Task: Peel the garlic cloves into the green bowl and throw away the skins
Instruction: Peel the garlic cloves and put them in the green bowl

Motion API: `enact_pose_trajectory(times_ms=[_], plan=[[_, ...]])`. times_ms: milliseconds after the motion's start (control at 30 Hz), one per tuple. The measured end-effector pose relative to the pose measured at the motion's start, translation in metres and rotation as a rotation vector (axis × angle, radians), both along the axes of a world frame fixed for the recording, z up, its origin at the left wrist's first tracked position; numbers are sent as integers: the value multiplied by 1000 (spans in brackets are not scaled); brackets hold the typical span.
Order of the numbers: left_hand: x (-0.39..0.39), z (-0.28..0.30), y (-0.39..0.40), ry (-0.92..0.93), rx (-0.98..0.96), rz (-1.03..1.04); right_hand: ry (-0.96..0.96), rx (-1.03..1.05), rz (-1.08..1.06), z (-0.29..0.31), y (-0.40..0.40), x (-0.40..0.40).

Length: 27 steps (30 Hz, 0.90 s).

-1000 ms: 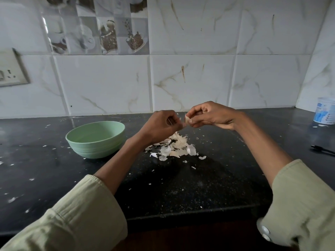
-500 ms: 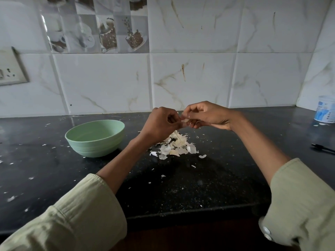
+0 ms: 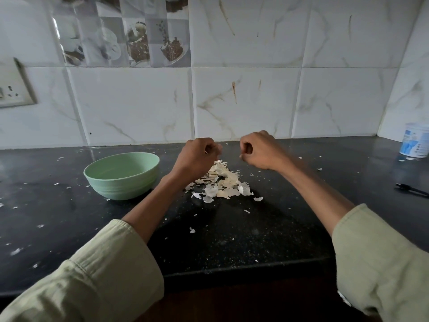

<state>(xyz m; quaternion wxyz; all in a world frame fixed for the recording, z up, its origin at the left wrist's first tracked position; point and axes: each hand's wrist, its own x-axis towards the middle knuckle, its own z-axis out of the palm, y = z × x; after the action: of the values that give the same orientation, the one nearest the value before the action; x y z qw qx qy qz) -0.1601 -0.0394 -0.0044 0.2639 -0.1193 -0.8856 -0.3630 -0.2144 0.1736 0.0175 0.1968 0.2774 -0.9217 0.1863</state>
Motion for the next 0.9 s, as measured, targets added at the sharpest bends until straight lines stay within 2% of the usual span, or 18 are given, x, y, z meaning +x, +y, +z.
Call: enact_pose_trajectory(times_ms=[100,133,267,433,500,600,667,767,900], plan=[[-1,0,-2,6,-12,23,258,-85,-21,7,-6,6],[-2,1,-3,7,-18,27,277,-91,-32,6,-6,4],[-1,0,-3,-2,-15,39,-63,260,-93,-20,-7,-12],[-1,-2,-2,-8,-32,29,-30,186,-44,-25,-4,-18],[-2,-2,-1,-2,-22,17,-66,51,21,-19,-5,-12],[-2,1,2,-7,81,-46,-102,-397,144,-2,-9,0],[1,4,5,-7,204,-117,-216,-659,225,5,-12,6],[2,8,5,29,353,-178,-373,-779,334,6,-16,15],[2,10,1,27,407,-173,-424,-811,397,9,-19,22]])
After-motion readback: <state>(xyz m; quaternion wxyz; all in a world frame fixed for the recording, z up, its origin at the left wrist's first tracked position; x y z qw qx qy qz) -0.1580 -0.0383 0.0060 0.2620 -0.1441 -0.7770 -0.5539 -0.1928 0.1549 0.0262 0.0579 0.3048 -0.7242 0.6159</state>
